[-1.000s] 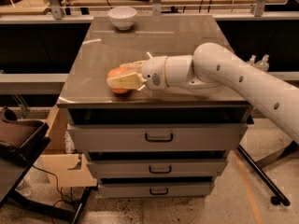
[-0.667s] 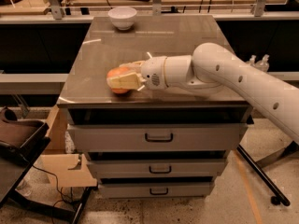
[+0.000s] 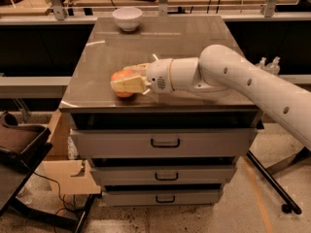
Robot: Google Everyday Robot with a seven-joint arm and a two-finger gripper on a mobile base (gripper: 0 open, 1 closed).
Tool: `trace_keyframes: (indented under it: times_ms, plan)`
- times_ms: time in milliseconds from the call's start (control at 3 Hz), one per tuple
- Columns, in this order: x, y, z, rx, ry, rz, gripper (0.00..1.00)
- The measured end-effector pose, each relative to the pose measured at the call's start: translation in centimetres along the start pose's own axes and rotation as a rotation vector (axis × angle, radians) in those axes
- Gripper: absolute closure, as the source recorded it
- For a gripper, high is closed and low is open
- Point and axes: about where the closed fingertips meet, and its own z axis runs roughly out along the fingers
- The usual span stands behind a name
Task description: Move orange near white bowl
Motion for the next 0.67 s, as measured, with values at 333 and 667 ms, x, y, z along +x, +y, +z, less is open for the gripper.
trace_keyframes:
  times_ms: [333, 667]
  plan:
    - [-0.4, -0.4, -0.2, 0.012, -0.012, -0.006, 1.0]
    - [-2.7, -3.0, -2.3, 0.089, -0.035, -0.028, 1.0]
